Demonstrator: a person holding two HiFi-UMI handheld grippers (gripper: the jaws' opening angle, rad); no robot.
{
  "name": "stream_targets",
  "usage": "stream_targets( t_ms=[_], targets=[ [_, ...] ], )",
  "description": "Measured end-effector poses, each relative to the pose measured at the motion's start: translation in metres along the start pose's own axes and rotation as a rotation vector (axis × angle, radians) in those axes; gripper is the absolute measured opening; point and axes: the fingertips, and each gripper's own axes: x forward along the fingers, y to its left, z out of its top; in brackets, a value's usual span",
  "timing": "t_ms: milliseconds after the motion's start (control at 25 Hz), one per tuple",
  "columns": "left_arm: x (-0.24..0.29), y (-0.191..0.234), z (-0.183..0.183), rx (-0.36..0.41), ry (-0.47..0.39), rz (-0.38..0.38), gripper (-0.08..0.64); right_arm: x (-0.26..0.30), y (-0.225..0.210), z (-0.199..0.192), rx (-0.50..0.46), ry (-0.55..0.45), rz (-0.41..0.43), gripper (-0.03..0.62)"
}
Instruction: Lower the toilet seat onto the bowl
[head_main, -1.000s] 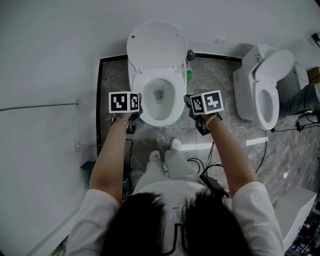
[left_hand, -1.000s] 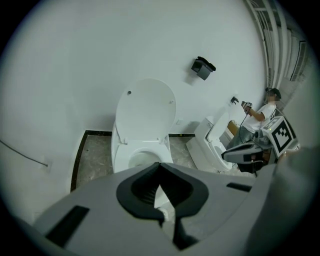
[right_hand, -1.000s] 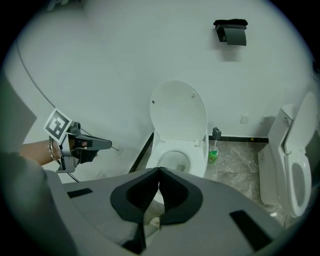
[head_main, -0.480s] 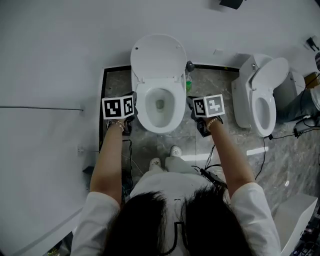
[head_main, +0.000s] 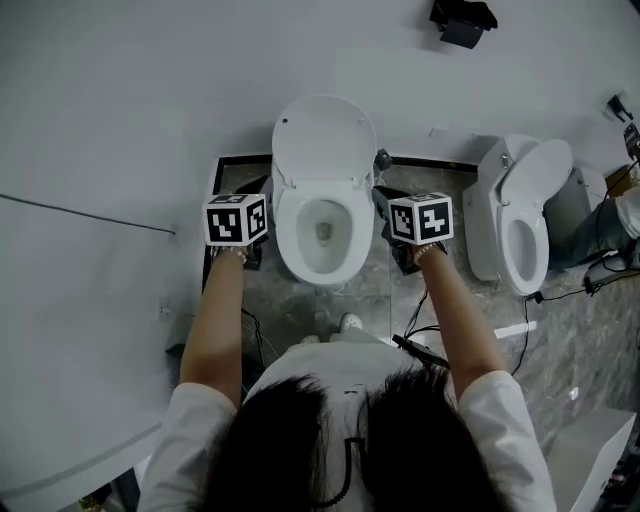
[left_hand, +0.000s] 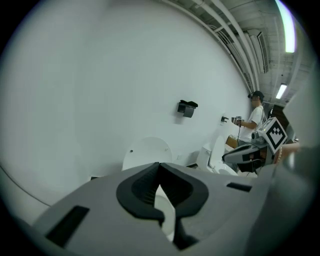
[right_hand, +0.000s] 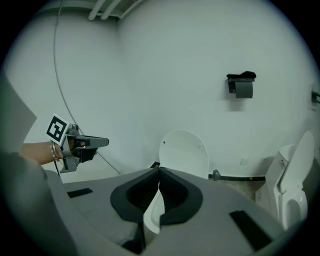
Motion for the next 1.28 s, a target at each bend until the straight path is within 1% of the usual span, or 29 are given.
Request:
stream_targets(
  t_ms=[200,360,520,640,800,960,1080,1280],
  targets=[
    [-0.021,-0.002,0.036,0.018,-0.116,0.003,0.009,-0.016,0.015,0.035,-0.080,-0.087,0.005,0.028],
    [-0.040,-0.005,0.072,0.075,-0.224,0.012,0.009,-0.035,0.022,0.068,-0.126,-0.182,-0.008,0.028],
    [-0.061,-0.010,0.107,0.121,-0.346,0.019,0.009,-0.057,0.029,0.100,-0.151,-0.303,-0.027,0.028],
    [-0.075,-0.017,0.129,0.172,-0.425,0.018,0.009,-0.074,0.030,0.118,-0.192,-0.393,-0.063,0.028],
    [-0.094,-0.022,0.148,0.255,-0.496,0.038,0.009,-0.093,0.031,0.133,-0.252,-0.485,-0.126,0.028],
    [-0.123,-0.023,0.171,0.277,-0.601,0.069,0.009,-0.123,0.037,0.152,-0.288,-0.597,-0.158,0.029],
    [-0.144,-0.025,0.183,0.292,-0.683,0.091,0.009,-0.145,0.047,0.167,-0.356,-0.670,-0.177,0.029],
    [-0.170,-0.035,0.202,0.374,-0.770,0.125,0.009,-0.176,0.062,0.193,-0.464,-0.762,-0.233,0.028]
  ],
)
